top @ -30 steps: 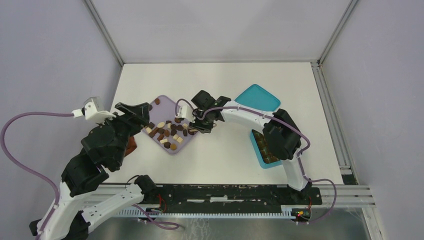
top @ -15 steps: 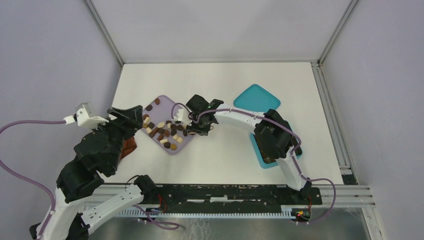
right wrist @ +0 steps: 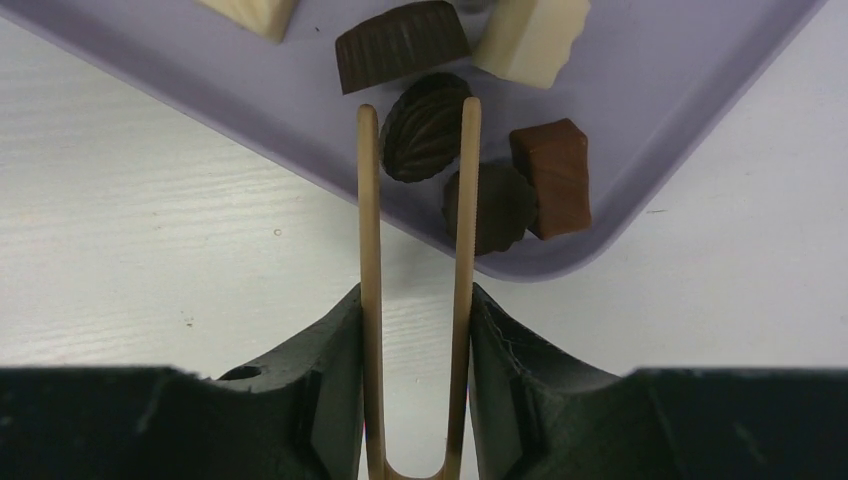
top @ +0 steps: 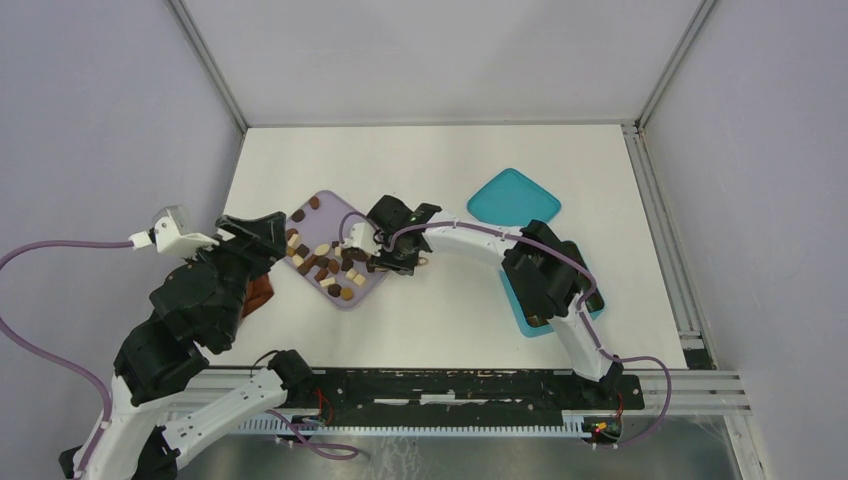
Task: Pack the chocolate
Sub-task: Pick up the fake chocolate from the plate.
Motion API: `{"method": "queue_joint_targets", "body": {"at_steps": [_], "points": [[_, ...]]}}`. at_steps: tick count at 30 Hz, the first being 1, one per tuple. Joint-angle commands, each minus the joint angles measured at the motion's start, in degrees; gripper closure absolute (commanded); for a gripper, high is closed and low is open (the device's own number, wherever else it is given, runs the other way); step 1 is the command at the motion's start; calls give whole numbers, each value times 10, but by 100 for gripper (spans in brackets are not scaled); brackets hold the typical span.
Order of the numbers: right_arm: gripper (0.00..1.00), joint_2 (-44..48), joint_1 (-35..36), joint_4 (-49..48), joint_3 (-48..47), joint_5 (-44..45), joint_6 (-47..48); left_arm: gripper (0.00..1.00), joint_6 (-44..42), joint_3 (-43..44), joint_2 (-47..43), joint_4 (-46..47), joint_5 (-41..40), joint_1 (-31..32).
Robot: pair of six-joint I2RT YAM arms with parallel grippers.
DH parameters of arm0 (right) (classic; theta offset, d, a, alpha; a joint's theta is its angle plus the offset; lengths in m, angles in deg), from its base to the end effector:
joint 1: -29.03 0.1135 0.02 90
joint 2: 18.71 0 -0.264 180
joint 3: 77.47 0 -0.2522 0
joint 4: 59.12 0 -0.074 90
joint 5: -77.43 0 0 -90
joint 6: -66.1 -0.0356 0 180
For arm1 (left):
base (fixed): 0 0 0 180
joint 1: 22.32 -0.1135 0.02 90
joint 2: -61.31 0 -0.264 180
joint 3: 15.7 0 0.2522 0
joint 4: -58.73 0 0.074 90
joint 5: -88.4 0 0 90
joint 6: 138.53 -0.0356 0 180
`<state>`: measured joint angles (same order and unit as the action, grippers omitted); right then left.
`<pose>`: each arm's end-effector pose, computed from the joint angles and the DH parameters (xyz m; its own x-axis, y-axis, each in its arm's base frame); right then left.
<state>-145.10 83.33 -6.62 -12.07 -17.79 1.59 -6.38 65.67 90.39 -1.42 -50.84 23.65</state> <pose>0.2722 0.3844 0.1759 -0.1166 -0.8968 -0.4269 -0.9771 0.1807 -0.1127 0.0471 -0.0099 0.4280 -0.0355 -0.5937 -0.8039 -0.1024 0.8024 -0.5880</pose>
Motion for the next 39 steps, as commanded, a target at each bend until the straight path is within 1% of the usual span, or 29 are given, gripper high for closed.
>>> {"method": "queue_joint_targets", "body": {"at_steps": [1, 4, 19, 29, 35, 39], "points": [[58, 0, 9, 7, -21, 11, -10, 25, 11, -1, -6, 7, -13, -2], [58, 9, 10, 7, -15, 6, -12, 25, 12, -2, -6, 7, -12, -2], [56, 12, 15, 12, -9, 39, -14, 25, 12, -5, -3, 15, -7, -2], [57, 31, 20, 8, -8, 44, -18, 25, 11, -3, -2, 18, -6, -2], [58, 51, 21, 1, -9, 21, -21, 25, 10, -4, -1, 17, -7, -2], [58, 37, 26, -1, -26, 21, -22, 25, 9, -5, 1, 21, -5, -1]]}}
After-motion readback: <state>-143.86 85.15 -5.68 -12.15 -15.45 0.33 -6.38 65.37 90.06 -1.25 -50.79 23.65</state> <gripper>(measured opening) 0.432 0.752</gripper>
